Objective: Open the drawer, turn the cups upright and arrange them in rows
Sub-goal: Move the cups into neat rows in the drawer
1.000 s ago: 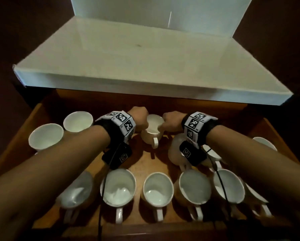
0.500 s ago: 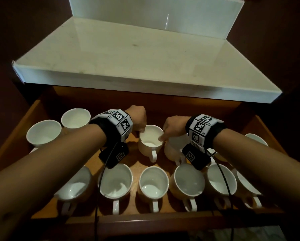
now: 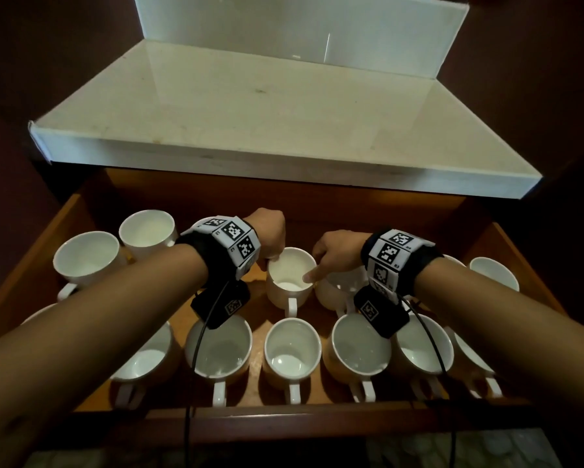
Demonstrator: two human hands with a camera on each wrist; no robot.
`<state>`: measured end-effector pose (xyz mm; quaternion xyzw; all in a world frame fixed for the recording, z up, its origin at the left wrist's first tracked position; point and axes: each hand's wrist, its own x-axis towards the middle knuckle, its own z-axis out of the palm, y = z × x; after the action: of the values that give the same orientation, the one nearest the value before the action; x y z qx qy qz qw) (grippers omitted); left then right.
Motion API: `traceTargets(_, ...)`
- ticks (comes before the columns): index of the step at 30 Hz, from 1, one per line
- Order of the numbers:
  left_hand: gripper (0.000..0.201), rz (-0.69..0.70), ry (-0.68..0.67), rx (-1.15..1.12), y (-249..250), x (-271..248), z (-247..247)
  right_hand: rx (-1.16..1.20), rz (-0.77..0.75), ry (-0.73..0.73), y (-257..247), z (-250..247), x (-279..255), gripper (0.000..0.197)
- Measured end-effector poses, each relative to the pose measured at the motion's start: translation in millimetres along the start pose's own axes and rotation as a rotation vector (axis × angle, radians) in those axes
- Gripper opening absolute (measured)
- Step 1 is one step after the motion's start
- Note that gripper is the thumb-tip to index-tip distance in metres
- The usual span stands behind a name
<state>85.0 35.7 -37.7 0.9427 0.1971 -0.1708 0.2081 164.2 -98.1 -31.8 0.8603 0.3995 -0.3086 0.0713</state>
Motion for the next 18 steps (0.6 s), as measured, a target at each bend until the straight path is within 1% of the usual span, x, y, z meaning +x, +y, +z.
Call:
traceTargets(6,0.024,0.012,0.004,0.045,-0.3,0.7,1.8,-0.006,-0.015,-0.025,-0.5,0.1,-1.4,0.049)
traceTargets(13,0.027,0.028,0.022,0.051,-2.0,1.8,1.6,-0.032,-0.03,-0.04,-3.5,-0.5,-4.5,0.051)
traceTargets(18,0.023,0.023,-0.005,0.011,-0.7,-1.5,2.3,-0.051,-0.022,-0.07,-5.4,-0.6,-4.6,0.055)
